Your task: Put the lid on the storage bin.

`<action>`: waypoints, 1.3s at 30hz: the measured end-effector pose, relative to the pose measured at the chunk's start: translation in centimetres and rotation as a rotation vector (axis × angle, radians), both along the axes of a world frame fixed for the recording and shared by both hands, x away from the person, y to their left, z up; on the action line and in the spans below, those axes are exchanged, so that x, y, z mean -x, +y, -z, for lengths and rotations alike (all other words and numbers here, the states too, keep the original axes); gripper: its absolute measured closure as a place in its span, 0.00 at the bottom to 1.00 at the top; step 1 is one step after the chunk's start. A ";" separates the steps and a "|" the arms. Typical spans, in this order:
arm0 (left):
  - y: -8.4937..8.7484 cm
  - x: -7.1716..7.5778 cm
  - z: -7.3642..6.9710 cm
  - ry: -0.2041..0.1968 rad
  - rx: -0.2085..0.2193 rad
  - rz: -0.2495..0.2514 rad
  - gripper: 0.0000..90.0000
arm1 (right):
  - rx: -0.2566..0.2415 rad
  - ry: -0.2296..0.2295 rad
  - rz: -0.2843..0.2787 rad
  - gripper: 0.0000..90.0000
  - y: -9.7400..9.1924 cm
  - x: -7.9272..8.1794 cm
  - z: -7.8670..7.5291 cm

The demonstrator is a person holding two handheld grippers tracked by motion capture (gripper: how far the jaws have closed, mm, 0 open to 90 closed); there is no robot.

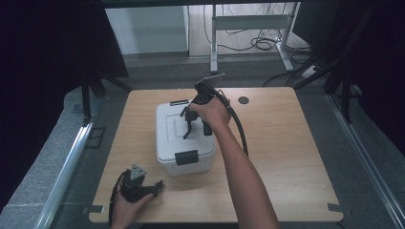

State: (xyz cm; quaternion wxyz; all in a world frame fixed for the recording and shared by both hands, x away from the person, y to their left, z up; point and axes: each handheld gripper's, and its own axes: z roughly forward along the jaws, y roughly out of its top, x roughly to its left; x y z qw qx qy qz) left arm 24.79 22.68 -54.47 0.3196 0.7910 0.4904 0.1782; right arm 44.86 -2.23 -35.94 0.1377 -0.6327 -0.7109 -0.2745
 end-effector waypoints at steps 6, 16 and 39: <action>0.0 0.0 0.0 0.000 0.000 0.000 0.13 | -0.026 -0.066 0.000 0.72 -0.7 0.4 -0.4; 0.0 0.0 0.0 0.000 0.000 -0.001 0.13 | -0.101 -0.269 -0.010 0.45 -3.3 2.1 -1.0; 0.0 0.0 0.0 0.000 0.001 -0.002 0.13 | -0.223 -0.450 0.031 0.40 -14.2 7.9 0.5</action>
